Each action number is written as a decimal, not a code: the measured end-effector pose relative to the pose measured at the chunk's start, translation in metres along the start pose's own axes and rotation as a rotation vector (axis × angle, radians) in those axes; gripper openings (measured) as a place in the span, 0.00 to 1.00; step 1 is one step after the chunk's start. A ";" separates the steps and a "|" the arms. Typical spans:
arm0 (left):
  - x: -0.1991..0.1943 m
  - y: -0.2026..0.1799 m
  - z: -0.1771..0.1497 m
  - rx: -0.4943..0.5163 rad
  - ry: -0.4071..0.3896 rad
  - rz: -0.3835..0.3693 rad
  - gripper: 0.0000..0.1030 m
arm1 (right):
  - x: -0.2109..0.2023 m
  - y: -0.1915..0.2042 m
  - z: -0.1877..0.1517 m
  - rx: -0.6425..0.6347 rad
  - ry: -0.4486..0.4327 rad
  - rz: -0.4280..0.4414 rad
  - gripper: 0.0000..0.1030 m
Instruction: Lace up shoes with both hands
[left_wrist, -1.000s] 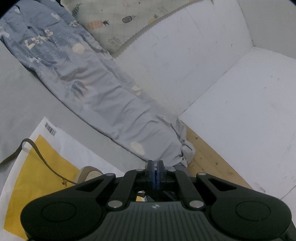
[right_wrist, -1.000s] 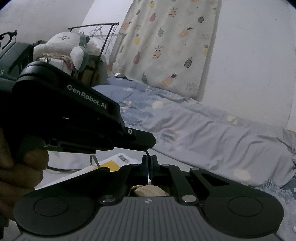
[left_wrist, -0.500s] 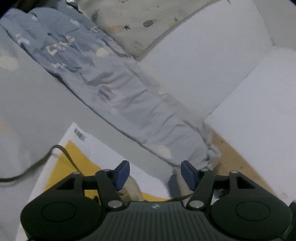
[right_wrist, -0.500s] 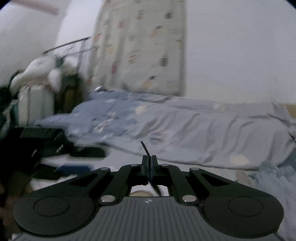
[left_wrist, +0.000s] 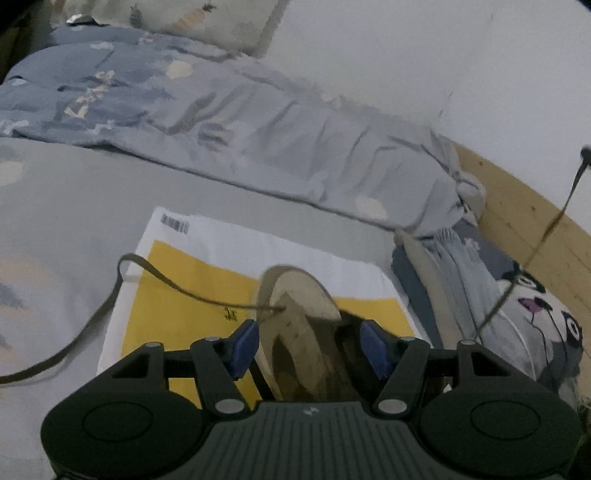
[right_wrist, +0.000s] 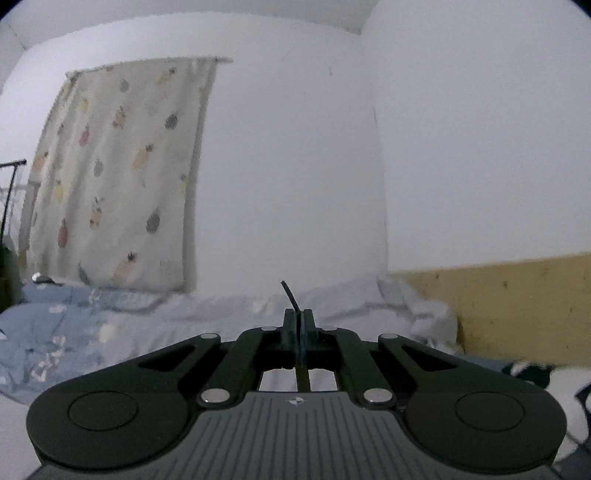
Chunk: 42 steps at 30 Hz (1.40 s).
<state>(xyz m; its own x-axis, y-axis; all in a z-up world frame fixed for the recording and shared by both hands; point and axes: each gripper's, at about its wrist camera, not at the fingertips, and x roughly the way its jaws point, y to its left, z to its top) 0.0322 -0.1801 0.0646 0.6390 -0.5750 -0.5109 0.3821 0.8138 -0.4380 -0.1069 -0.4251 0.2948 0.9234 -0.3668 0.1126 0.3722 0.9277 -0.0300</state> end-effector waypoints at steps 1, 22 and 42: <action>0.001 0.001 0.000 -0.001 0.006 0.000 0.57 | -0.001 0.004 0.002 -0.029 -0.016 0.001 0.01; 0.003 -0.005 -0.004 0.056 0.024 -0.020 0.28 | -0.033 0.016 0.103 -0.147 -0.090 0.238 0.01; -0.003 0.015 -0.003 -0.040 0.042 -0.043 0.18 | -0.020 0.144 -0.131 -0.349 0.545 0.768 0.01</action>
<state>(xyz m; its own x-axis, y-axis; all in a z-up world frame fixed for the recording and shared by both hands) 0.0338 -0.1666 0.0569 0.5936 -0.6134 -0.5210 0.3814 0.7845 -0.4890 -0.0598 -0.2934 0.1585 0.8091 0.2594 -0.5273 -0.4164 0.8862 -0.2030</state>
